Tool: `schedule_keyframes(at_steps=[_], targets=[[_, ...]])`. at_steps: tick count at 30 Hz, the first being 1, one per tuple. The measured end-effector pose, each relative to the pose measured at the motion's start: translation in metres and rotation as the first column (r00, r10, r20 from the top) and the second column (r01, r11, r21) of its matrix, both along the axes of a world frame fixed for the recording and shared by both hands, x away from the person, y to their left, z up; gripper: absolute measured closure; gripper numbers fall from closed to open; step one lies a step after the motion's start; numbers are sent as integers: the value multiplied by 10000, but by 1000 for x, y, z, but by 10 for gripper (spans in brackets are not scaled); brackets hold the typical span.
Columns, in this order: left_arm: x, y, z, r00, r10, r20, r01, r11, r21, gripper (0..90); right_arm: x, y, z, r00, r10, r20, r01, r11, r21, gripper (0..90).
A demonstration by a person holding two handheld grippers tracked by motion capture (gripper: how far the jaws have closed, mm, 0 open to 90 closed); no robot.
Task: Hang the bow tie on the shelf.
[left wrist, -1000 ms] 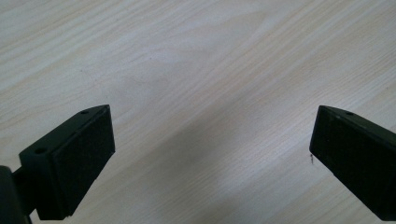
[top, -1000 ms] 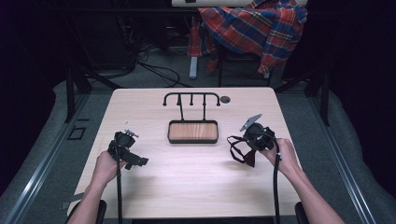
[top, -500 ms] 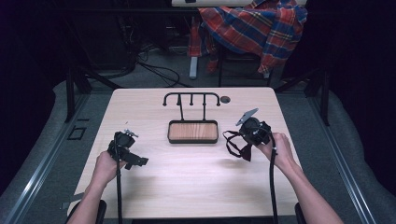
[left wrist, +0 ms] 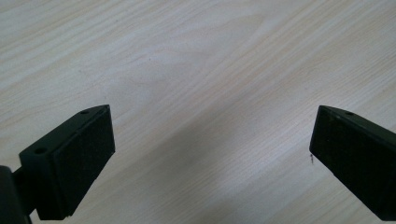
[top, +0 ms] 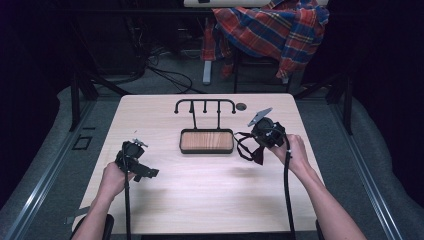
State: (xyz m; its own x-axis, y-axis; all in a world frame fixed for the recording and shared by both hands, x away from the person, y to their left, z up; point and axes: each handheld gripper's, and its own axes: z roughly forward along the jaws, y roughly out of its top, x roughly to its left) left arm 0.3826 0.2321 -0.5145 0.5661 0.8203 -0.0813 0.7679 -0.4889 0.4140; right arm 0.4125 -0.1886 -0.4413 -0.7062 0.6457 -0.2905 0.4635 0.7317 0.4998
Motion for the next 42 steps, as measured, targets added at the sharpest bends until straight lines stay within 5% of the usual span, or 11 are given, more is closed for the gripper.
schedule_keyframes(at_steps=[42], targets=[[-1,0,1,10000,-46,23,46,10000,20,1,25,25,32,9970,162,751,-226,9962,846,892]])
